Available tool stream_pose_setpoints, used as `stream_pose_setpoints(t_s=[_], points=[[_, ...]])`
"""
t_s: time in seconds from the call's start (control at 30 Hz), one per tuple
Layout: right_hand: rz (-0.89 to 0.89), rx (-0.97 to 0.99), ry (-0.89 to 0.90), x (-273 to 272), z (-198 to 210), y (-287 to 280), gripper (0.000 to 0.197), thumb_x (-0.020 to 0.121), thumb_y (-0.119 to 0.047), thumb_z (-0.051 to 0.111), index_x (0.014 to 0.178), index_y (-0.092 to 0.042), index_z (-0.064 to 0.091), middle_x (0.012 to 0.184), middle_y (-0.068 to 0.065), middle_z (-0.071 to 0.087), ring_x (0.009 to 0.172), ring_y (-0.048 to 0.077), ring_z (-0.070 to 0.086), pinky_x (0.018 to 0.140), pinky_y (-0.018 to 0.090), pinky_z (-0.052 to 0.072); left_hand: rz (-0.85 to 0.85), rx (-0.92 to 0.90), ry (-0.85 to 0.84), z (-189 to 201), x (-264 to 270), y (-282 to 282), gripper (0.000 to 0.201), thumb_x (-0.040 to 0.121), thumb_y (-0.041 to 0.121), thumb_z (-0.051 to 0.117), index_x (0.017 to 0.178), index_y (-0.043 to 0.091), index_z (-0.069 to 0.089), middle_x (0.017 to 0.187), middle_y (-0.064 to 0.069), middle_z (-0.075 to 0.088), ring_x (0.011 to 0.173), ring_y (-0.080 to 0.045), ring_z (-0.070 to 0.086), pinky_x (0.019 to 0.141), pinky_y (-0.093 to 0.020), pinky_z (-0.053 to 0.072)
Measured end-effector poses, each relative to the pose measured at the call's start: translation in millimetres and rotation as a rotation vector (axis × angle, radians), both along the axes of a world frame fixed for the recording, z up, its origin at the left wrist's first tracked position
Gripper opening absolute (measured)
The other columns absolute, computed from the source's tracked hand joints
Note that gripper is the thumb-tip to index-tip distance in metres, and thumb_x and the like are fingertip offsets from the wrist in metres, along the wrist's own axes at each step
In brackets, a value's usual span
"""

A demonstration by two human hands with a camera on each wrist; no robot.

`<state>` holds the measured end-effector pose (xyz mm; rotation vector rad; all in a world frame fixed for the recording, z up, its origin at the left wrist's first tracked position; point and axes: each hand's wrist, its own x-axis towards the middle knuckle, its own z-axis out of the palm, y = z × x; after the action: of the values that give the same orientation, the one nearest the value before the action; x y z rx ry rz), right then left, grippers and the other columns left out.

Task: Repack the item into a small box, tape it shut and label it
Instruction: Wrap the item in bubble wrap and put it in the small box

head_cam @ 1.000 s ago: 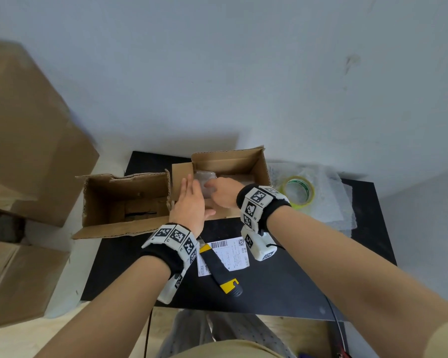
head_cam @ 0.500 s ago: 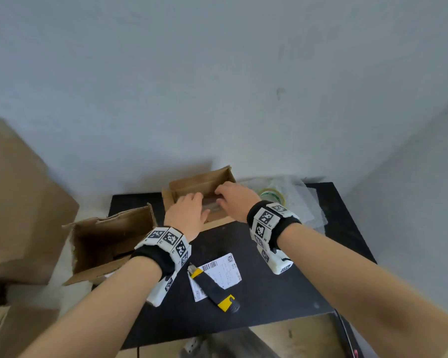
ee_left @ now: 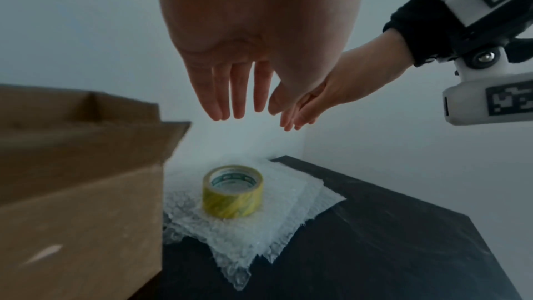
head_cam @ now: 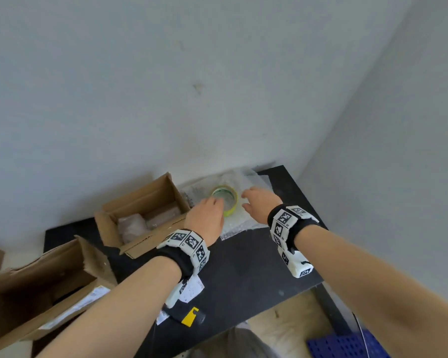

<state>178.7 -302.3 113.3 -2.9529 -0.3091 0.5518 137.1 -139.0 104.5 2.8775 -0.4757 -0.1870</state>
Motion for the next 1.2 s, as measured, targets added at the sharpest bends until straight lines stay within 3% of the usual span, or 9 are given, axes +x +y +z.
stream_pose_setpoints(t_s=[0.33, 0.5, 0.6, 0.73, 0.83, 0.93, 1.03, 1.1, 1.2], points=[[0.013, 0.072, 0.151, 44, -80, -55, 0.04, 0.096, -0.021, 0.046, 0.135, -0.012, 0.043, 0.141, 0.007, 0.039, 0.124, 0.027, 0.046, 0.099, 0.041, 0.042, 0.084, 0.145, 0.275, -72, 25, -54, 0.038, 0.096, 0.017, 0.042, 0.134, 0.014, 0.038, 0.125, -0.006, 0.051, 0.115, -0.025, 0.051, 0.085, -0.039, 0.047], [-0.006, 0.116, 0.178, 61, -113, -65, 0.063, 0.092, -0.02, 0.054, 0.146, -0.015, 0.022, 0.156, 0.011, 0.009, 0.138, 0.03, 0.028, 0.109, 0.042, 0.034, 0.131, 0.197, 0.304, -101, 33, -68, 0.036, 0.097, 0.022, 0.041, 0.133, 0.016, 0.039, 0.124, -0.004, 0.051, 0.113, -0.024, 0.051, 0.082, -0.037, 0.046], [-0.026, 0.129, 0.186, 68, -123, -68, 0.076, 0.088, -0.025, 0.061, 0.148, -0.018, 0.014, 0.156, 0.014, 0.009, 0.14, 0.031, 0.024, 0.11, 0.044, 0.031, 0.169, 0.175, 0.241, -112, 35, -73, 0.037, 0.096, 0.025, 0.044, 0.132, 0.016, 0.041, 0.124, -0.002, 0.051, 0.113, -0.021, 0.051, 0.083, -0.034, 0.046], [0.055, 0.101, 0.155, 76, -127, -69, 0.077, 0.084, -0.022, 0.065, 0.146, -0.023, 0.019, 0.144, 0.012, 0.03, 0.128, 0.03, 0.038, 0.101, 0.043, 0.041, 0.178, 0.206, 0.186, -114, 40, -77, 0.036, 0.066, 0.028, 0.081, 0.097, 0.017, 0.066, 0.088, 0.001, 0.063, 0.078, -0.016, 0.064, 0.054, -0.028, 0.05], [0.063, 0.111, 0.145, 82, -127, -67, 0.064, 0.086, -0.014, 0.061, 0.141, -0.02, 0.031, 0.132, 0.011, 0.04, 0.118, 0.029, 0.046, 0.095, 0.039, 0.044, 0.181, 0.236, 0.137, -125, 42, -77, 0.04, 0.045, 0.023, 0.09, 0.078, 0.019, 0.068, 0.072, 0.004, 0.061, 0.063, -0.013, 0.062, 0.043, -0.025, 0.045], [0.018, 0.123, 0.133, 85, -125, -64, 0.039, 0.089, -0.01, 0.056, 0.128, -0.011, 0.046, 0.124, 0.011, 0.048, 0.108, 0.03, 0.054, 0.088, 0.037, 0.045, 0.175, 0.213, 0.117, -128, 41, -76, 0.04, 0.046, 0.023, 0.09, 0.079, 0.017, 0.069, 0.075, 0.002, 0.061, 0.065, -0.015, 0.062, 0.045, -0.027, 0.047], [-0.02, 0.16, 0.127, 87, -120, -62, 0.018, 0.093, -0.012, 0.051, 0.109, -0.008, 0.056, 0.113, 0.011, 0.058, 0.101, 0.03, 0.058, 0.085, 0.038, 0.048, 0.201, 0.173, 0.174, -120, 40, -78, 0.039, 0.077, 0.038, 0.072, 0.106, 0.014, 0.065, 0.099, -0.001, 0.062, 0.091, -0.019, 0.062, 0.066, -0.032, 0.051], [-0.055, 0.202, 0.144, 88, -115, -61, 0.016, 0.093, -0.018, 0.052, 0.103, -0.008, 0.06, 0.108, 0.01, 0.062, 0.099, 0.03, 0.059, 0.085, 0.04, 0.049, 0.221, 0.158, 0.204, -123, 39, -76, 0.044, 0.092, 0.043, 0.05, 0.124, 0.013, 0.052, 0.119, -0.003, 0.054, 0.112, -0.021, 0.052, 0.084, -0.034, 0.046], [-0.091, 0.238, 0.176, 86, -105, -59, 0.019, 0.092, -0.026, 0.055, 0.102, -0.011, 0.063, 0.105, 0.009, 0.065, 0.097, 0.027, 0.061, 0.085, 0.039, 0.051, 0.25, 0.106, 0.203, -120, 37, -72, 0.052, 0.091, 0.05, 0.047, 0.129, 0.014, 0.047, 0.124, -0.002, 0.051, 0.118, -0.02, 0.046, 0.09, -0.033, 0.044]])
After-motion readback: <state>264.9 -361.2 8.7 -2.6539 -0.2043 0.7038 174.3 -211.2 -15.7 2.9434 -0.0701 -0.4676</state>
